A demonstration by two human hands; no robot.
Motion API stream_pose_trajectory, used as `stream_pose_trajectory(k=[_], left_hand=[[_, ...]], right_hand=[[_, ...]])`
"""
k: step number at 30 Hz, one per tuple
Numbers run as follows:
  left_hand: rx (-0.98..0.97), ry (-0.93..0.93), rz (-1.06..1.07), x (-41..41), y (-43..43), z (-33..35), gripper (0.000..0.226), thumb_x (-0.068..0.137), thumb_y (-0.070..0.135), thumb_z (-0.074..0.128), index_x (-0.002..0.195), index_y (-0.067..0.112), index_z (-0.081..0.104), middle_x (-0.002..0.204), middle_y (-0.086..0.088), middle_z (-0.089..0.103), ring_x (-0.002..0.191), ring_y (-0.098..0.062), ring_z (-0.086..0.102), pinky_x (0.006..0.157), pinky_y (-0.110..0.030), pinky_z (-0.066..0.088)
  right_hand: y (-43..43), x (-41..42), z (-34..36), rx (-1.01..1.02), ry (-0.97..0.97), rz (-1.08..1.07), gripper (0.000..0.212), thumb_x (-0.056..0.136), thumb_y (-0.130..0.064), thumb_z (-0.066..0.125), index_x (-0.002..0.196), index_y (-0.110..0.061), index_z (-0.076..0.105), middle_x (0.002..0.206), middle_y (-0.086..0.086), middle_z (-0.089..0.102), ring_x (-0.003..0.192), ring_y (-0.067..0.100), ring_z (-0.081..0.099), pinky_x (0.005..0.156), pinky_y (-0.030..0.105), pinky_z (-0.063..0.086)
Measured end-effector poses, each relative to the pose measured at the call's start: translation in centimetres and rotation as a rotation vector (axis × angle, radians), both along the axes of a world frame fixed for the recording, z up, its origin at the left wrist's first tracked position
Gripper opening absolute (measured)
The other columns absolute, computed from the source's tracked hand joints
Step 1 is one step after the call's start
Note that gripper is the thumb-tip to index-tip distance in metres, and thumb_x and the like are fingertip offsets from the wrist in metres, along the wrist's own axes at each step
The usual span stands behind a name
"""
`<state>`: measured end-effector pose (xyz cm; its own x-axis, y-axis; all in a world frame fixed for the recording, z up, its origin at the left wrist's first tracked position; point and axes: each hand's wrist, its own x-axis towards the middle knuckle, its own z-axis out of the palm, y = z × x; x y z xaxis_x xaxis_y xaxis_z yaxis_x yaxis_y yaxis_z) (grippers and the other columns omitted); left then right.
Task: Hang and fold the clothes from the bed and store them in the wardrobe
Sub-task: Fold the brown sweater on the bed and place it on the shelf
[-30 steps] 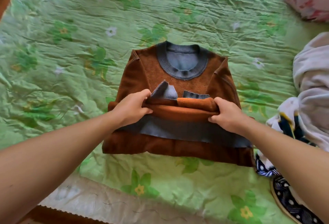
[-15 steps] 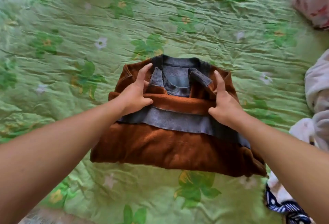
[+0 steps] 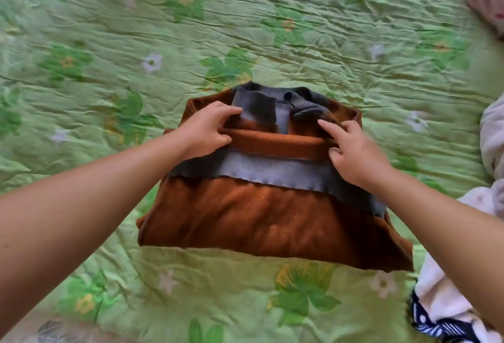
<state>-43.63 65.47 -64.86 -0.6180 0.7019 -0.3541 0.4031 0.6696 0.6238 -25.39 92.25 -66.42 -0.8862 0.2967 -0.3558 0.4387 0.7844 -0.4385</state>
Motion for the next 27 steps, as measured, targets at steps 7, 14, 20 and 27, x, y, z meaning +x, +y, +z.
stream_pose_trajectory(k=[7,14,20,27], left_hand=[[-0.256,0.057,-0.043,-0.1,0.6,-1.8,0.071,0.085,0.023,0.066,0.152,0.021,0.041,0.133,-0.001,0.041,0.118,-0.023,0.053,0.108,-0.035,0.04],[-0.29,0.034,0.001,-0.3,0.0,-1.3,0.068,0.086,0.022,0.067,0.15,0.018,0.045,0.135,-0.007,0.043,0.123,-0.026,0.052,0.108,-0.026,0.035],[-0.333,0.484,-0.113,3.1,-1.8,-1.1,0.071,0.09,0.038,0.063,0.154,0.028,0.033,0.149,-0.01,0.036,0.131,-0.034,0.043,0.106,-0.051,0.039],[-0.404,0.598,-0.394,8.0,-8.1,-2.0,0.081,0.089,0.068,0.048,0.157,0.028,0.029,0.165,-0.008,0.02,0.153,-0.024,0.016,0.12,-0.059,0.014]], right_hand=[[1.4,-0.9,-1.2,-0.042,-0.207,0.038,0.077,0.09,-0.031,0.053,0.158,-0.039,0.018,0.151,0.001,0.031,0.13,0.032,0.047,0.103,0.039,0.042],[2.5,-1.1,0.7,0.028,-0.207,0.087,0.091,0.081,-0.048,0.051,0.155,-0.052,-0.002,0.136,0.003,0.043,0.12,0.034,0.054,0.097,0.044,0.047],[0.8,2.9,0.3,0.406,-0.098,0.036,0.064,0.097,-0.041,0.052,0.155,-0.03,0.029,0.157,0.011,0.027,0.134,0.039,0.041,0.103,0.055,0.042],[-1.8,11.4,0.1,0.44,-0.051,0.433,0.075,0.088,-0.048,0.064,0.154,-0.021,0.041,0.162,0.012,0.032,0.15,0.033,0.029,0.114,0.063,0.027]])
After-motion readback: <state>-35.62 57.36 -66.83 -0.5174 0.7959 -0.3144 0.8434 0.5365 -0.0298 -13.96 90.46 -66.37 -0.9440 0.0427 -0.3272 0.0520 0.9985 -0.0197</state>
